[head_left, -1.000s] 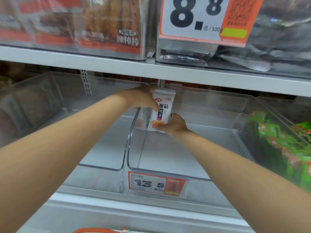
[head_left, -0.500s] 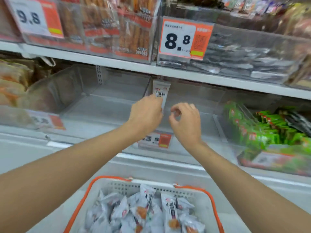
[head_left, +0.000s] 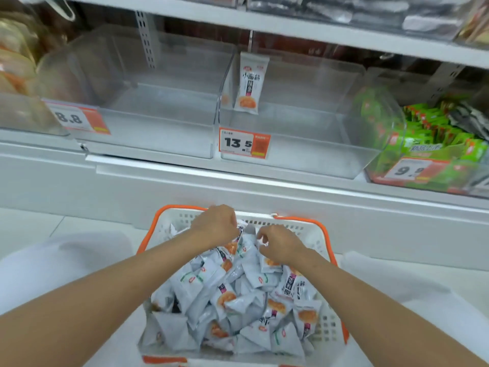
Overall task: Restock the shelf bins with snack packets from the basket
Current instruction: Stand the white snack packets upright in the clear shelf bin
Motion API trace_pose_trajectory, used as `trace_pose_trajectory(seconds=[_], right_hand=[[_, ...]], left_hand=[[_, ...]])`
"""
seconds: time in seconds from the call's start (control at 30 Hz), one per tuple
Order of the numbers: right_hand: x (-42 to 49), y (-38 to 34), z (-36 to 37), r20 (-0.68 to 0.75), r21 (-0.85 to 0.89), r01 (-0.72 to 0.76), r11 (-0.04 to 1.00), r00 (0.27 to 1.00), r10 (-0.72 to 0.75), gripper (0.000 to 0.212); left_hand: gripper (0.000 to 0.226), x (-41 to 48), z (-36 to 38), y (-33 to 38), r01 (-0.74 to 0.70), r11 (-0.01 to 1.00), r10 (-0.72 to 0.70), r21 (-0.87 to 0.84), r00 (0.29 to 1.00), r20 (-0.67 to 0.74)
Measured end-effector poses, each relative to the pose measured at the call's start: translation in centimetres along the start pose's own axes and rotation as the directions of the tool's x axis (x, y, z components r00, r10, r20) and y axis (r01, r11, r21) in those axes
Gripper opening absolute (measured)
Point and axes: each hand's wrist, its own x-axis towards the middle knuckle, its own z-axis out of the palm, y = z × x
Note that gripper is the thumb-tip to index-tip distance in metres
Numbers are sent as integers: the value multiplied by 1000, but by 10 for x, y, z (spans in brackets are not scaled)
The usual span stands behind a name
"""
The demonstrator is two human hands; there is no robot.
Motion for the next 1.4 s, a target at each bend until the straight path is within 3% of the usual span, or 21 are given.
trace_pose_trajectory(seconds=[0.1, 0.23, 0.4, 0.47, 0.53, 0.63, 0.73, 0.8, 0.93, 1.0, 1.07, 1.17, 1.2, 1.23, 1.3, 1.33, 1.4], right_hand=[[7, 21, 21, 158, -183, -99, 978, 979, 128, 48], [17, 25, 47, 39, -245, -265, 932, 958, 283, 65], [13, 14, 59, -64, -372, -251, 894, 967, 245, 65], [9, 8, 52, -72, -303, -238, 923, 971, 227, 70], [6, -2, 36, -87, -130, -232, 964, 971, 222, 75], [-7, -21, 0, -31, 209, -189, 959, 979, 200, 91], [-28, -39, -29, -82, 268, -82, 960, 991, 107, 79], [-37, -46, -42, -129, 342, 0, 940, 991, 47, 78], [-37, -58, -49, -90, 469, 103, 877, 994, -69, 92], [-34, -62, -52, -35, 604, 61, 795, 998, -50, 73], [-30, -65, -58, 36, 644, -18, 765, 999, -7, 43], [-20, -61, -59, 125, 581, -94, 808, 992, 26, 114], [-19, -59, -56, 124, 585, -102, 804, 992, 36, 118], [-18, -57, -54, 106, 587, -89, 805, 994, 33, 108], [-19, -55, -49, 42, 647, -29, 762, 999, 2, 62], [-18, -56, -47, 10, 676, -5, 737, 1000, -2, 50], [-18, -56, -45, -82, 721, 52, 691, 997, 11, 45]], left_hand=[[21, 9, 8, -7, -2, 996, -5, 93, 997, 72], [20, 17, 11, 1, -30, 994, 20, 110, 996, 90], [19, 23, 14, -5, 9, 999, -14, 46, 992, 123], [13, 24, 13, -4, 49, 998, -45, -28, 991, 130], [28, 25, 10, -4, 134, 971, -109, -196, 985, 134], [69, 23, 0, -3, 306, 814, -208, -494, 947, 244], [88, 21, -11, 1, 377, 634, -235, -675, 926, 296], [93, 24, -12, 0, 396, 621, -268, -676, 918, 291], [55, 29, -10, 1, 322, 444, -256, -836, 940, 226], [40, 30, -11, 1, 277, 386, -247, -880, 950, 190], [41, 31, -13, 0, 236, 333, -213, -913, 962, 171], [29, 33, -13, 2, 226, 258, -101, -939, 973, 207], [19, 32, -15, 3, 215, 230, -70, -949, 976, 204], [12, 33, -17, 4, 203, 201, -58, -958, 979, 195], [13, 36, -21, 2, 176, 171, -75, -969, 983, 166], [14, 37, -23, 2, 161, 160, -91, -974, 985, 148], [13, 38, -27, 3, 120, 144, -112, -982, 988, 104]])
